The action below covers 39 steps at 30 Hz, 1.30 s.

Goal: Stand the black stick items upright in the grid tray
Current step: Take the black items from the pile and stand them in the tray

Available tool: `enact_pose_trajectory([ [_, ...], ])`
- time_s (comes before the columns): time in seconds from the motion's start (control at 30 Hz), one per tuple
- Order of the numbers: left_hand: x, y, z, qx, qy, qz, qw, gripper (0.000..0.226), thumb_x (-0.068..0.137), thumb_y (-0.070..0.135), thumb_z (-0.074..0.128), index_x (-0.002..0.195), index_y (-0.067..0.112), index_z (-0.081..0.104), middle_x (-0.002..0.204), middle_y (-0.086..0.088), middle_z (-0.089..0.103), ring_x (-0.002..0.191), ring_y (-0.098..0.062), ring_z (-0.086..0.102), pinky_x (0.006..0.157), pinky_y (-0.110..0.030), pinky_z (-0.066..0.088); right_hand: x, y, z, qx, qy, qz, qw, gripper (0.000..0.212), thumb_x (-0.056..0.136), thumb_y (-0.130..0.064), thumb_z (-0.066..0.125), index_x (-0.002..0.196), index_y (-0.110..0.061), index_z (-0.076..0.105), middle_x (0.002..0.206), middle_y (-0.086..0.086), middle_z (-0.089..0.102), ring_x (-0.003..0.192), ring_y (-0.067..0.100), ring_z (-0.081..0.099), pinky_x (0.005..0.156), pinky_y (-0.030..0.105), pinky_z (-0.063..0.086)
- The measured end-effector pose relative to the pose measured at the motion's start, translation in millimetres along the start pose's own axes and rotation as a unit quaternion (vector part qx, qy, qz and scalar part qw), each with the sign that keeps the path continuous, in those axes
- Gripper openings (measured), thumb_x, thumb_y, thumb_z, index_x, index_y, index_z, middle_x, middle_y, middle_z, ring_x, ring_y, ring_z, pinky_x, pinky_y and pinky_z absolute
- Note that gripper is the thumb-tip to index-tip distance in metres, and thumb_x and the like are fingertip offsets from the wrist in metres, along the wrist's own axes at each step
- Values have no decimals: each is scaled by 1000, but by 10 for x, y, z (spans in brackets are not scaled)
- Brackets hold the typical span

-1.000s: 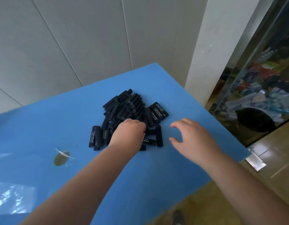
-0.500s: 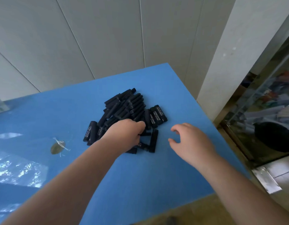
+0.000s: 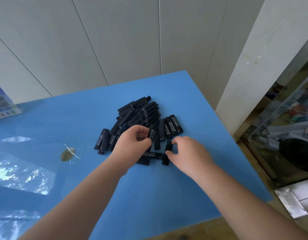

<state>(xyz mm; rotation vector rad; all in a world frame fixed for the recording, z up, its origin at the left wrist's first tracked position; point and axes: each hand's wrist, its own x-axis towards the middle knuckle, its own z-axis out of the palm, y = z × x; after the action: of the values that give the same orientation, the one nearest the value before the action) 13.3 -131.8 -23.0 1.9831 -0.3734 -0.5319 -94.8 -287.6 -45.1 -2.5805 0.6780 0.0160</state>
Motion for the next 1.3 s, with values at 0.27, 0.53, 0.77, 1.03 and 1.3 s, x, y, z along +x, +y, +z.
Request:
enact_pose_trajectory([
  [0.27, -61, 42, -114, -163, -76, -71, 981, 19, 84, 15, 57, 83, 25, 72, 66, 8, 55, 57, -9, 43, 55, -20, 41, 96, -184, 91, -19, -6, -4, 1000, 36, 91, -47, 65, 112, -19, 53, 100, 0, 62, 88, 26, 62, 68, 35, 50],
  [0.53, -83, -5, -164, -257, -39, -83, 962, 13, 87, 3, 68, 84, 14, 62, 77, -5, 68, 74, -16, 65, 66, -24, 54, 184, -110, 14, -6, -56, 34, 998, 38, 88, -43, 72, 108, -19, 50, 89, -3, 56, 84, 24, 59, 66, 34, 44],
  [0.77, -87, -31, -158, -224, -24, -93, 970, 17, 90, 0, 65, 96, 14, 71, 81, 2, 68, 71, -7, 66, 73, -22, 56, 234, -105, -2, -13, -42, 46, 998, 39, 83, -52, 71, 75, -23, 47, 71, -6, 49, 67, 21, 51, 53, 31, 33],
  [1.03, -130, -23, -126, -136, -37, -57, 988, 13, 84, 21, 73, 89, 33, 75, 81, 11, 70, 80, -6, 67, 85, -29, 55, 284, 19, -157, -20, -49, 37, 998, 30, 74, -27, 62, 59, -16, 38, 50, -3, 39, 45, 19, 35, 43, 24, 24],
  [1.3, -193, 74, -69, -170, -16, -43, 984, 8, 88, 21, 75, 87, 29, 76, 92, 4, 77, 90, -11, 73, 86, -27, 57, 186, 143, -395, 467, -86, 13, 880, 17, 95, -29, 64, 87, -23, 77, 78, -7, 72, 76, 10, 71, 75, 26, 57],
])
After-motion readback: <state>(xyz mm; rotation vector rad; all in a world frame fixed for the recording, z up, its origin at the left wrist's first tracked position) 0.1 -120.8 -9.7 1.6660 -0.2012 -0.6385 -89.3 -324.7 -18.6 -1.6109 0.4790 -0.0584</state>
